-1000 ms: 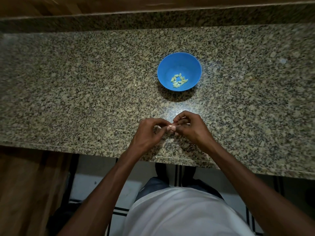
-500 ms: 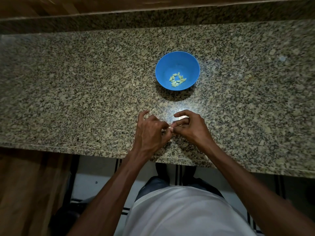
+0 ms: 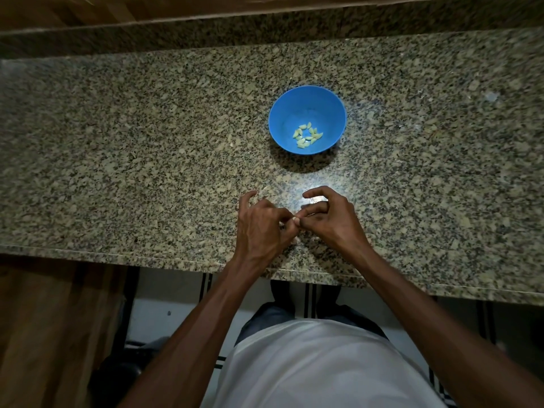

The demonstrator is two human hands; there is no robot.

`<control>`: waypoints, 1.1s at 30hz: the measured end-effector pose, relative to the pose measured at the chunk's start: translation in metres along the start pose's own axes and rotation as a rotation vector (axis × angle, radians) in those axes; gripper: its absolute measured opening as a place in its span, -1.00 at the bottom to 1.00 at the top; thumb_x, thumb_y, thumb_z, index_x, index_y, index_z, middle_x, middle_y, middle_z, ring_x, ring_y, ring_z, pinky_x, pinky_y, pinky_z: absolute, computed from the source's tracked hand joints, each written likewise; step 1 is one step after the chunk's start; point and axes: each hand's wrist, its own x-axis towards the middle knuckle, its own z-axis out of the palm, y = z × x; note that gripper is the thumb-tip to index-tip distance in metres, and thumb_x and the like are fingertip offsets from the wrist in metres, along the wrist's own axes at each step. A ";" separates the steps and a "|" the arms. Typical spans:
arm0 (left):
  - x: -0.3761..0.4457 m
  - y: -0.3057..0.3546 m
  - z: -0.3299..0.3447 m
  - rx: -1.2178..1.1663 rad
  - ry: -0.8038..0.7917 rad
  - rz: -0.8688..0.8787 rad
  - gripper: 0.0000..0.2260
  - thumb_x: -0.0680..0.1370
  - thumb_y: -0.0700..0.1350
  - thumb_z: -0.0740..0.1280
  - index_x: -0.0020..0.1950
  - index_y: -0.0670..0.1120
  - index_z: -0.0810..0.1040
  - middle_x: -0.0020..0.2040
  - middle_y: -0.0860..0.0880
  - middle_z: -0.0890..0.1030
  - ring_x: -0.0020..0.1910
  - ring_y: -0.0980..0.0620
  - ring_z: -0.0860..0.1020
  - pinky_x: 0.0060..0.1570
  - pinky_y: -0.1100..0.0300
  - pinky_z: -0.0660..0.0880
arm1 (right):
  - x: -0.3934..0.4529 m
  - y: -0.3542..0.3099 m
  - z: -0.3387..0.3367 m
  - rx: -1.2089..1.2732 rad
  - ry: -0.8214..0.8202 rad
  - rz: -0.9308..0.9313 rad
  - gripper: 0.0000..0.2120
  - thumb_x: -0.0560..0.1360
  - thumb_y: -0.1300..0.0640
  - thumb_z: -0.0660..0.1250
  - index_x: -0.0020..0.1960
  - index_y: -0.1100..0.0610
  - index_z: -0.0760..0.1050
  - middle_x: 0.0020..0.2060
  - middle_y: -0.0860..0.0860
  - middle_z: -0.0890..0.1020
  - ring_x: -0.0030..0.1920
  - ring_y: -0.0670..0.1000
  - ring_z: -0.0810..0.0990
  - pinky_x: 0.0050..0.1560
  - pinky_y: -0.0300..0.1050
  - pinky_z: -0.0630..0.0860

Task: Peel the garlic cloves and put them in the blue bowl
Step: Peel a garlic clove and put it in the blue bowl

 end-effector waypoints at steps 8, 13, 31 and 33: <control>0.002 -0.002 -0.006 -0.488 -0.075 -0.298 -0.77 0.44 0.16 0.49 -0.13 0.01 0.75 -0.25 0.09 0.73 -0.27 0.22 0.66 -0.07 0.07 0.67 | 0.001 0.004 0.001 0.079 -0.008 -0.051 -0.56 0.46 0.26 0.58 0.26 0.06 0.52 -0.13 -0.03 0.78 -0.11 -0.05 0.77 -0.10 -0.14 0.65; -0.002 -0.010 -0.007 -0.960 -0.184 -0.527 -0.89 0.54 -0.13 0.53 -0.02 -0.17 0.74 -0.16 -0.11 0.76 -0.10 -0.07 0.75 0.07 -0.02 0.69 | 0.005 0.007 0.000 0.205 -0.052 -0.065 -0.53 0.48 0.33 0.56 0.32 0.09 0.51 -0.06 0.04 0.77 -0.04 0.07 0.77 0.12 0.07 0.68; -0.014 -0.015 -0.007 -0.955 -0.118 -0.461 -0.82 0.63 -0.10 0.45 0.20 -0.09 0.74 0.07 0.04 0.76 0.09 0.12 0.70 0.12 0.14 0.63 | -0.001 0.013 -0.002 0.373 -0.046 -0.015 -0.63 0.51 0.32 0.54 0.29 0.19 0.57 -0.07 0.15 0.76 -0.16 0.05 0.75 -0.09 -0.10 0.65; -0.016 -0.011 -0.008 -0.998 -0.104 -0.475 -0.83 0.61 -0.13 0.47 0.18 -0.13 0.74 0.06 0.02 0.76 0.09 0.08 0.71 0.13 0.13 0.64 | -0.001 0.014 0.000 0.397 -0.051 0.015 -0.64 0.51 0.29 0.55 0.27 0.16 0.60 -0.05 0.16 0.76 -0.11 0.09 0.75 -0.04 -0.04 0.66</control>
